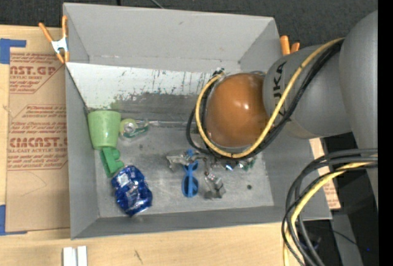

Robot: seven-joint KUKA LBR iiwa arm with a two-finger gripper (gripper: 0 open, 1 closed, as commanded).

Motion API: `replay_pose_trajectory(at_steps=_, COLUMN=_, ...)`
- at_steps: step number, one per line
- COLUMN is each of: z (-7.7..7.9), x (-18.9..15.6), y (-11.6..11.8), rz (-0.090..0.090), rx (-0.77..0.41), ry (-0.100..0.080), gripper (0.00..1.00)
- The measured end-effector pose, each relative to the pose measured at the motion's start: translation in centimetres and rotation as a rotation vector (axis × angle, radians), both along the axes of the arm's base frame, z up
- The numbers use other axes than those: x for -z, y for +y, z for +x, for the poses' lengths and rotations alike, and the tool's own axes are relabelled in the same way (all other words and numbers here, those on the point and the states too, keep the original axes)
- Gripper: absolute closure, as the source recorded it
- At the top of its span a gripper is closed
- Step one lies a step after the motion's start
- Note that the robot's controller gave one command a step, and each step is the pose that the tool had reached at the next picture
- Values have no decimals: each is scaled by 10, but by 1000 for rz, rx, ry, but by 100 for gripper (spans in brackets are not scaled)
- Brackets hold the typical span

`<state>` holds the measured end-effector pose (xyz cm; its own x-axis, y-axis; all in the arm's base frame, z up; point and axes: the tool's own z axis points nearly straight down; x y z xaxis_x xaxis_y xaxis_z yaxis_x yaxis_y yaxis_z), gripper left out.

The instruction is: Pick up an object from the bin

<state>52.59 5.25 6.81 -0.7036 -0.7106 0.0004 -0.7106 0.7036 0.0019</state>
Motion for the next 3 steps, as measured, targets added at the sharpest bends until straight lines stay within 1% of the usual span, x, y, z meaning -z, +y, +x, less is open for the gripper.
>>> replay_pose_trajectory(at_steps=1, z=0, x=-2, y=0, rz=1, rx=1, ry=-1, gripper=100)
replay_pose_trajectory(at_steps=2, z=-8, x=-126, y=20, rz=2, rx=-8, ry=-11, gripper=100)
replay_pose_trajectory(at_steps=3, z=1, x=-262, y=18, rz=2, rx=69, ry=-13, gripper=100)
